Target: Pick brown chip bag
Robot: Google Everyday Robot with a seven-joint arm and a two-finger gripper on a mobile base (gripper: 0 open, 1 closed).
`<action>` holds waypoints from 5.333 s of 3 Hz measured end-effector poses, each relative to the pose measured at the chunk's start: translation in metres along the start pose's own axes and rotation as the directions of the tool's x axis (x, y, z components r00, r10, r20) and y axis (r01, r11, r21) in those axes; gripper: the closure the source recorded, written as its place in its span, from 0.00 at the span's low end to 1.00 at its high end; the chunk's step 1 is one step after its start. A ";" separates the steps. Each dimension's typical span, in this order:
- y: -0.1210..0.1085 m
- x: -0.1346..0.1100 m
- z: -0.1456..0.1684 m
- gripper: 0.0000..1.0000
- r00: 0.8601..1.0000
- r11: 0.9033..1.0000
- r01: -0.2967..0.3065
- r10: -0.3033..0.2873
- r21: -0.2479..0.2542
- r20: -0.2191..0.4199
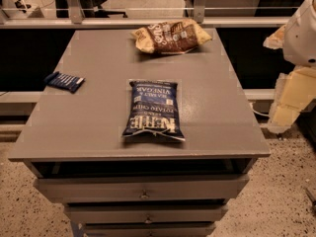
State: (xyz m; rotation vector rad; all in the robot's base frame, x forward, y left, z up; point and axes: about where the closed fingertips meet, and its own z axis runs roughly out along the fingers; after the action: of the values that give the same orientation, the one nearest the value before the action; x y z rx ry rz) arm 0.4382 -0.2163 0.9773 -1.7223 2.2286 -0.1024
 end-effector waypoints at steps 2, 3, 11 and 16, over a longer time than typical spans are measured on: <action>-0.004 -0.003 0.001 0.00 1.000 1.000 0.001 -0.001 0.007 0.014; -0.025 -0.018 0.013 0.00 0.998 0.999 -0.004 0.002 0.032 0.065; -0.333 -0.165 0.175 0.00 0.697 0.870 -0.466 0.248 0.162 0.673; -0.358 -0.153 0.233 0.65 0.648 0.831 -0.550 0.363 0.082 0.670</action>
Offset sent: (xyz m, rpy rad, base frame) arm 0.0184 0.0075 -0.0040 0.0452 -0.0186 0.0148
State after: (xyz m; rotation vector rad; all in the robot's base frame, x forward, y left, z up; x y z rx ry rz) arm 0.8739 -0.1355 0.8782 -0.8020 1.9230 0.2430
